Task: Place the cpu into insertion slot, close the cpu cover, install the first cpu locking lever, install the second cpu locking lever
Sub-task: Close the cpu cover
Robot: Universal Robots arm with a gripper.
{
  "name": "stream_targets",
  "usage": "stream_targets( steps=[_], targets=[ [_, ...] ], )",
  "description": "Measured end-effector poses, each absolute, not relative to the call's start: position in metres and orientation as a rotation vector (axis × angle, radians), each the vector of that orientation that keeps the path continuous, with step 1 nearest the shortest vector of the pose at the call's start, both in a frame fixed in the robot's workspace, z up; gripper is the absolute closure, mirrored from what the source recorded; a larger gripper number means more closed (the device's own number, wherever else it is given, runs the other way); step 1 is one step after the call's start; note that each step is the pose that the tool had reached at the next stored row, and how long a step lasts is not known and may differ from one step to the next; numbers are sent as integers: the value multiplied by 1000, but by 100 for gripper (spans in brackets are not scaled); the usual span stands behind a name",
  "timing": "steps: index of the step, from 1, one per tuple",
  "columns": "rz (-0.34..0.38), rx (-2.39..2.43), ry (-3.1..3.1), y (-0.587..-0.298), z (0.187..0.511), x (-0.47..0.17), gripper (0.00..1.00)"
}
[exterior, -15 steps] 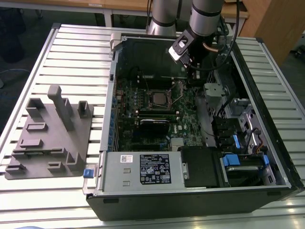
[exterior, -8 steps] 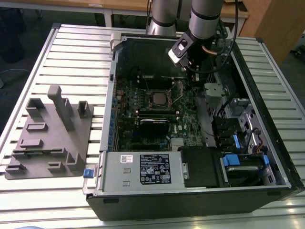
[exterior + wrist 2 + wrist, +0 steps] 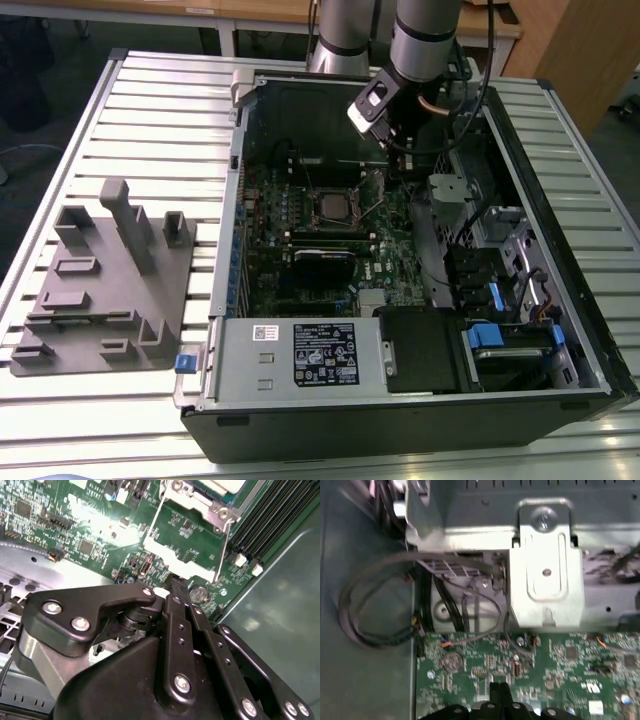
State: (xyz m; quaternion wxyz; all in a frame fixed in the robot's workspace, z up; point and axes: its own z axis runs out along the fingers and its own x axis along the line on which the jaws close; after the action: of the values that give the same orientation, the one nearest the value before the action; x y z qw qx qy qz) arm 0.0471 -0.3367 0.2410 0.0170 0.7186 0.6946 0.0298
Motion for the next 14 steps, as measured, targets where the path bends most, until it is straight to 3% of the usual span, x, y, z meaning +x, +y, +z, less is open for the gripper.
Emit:
stream_targets(
  steps=[14],
  targets=[
    [98, 2230, 2156, -337, 241, 38, 89]
  ],
)
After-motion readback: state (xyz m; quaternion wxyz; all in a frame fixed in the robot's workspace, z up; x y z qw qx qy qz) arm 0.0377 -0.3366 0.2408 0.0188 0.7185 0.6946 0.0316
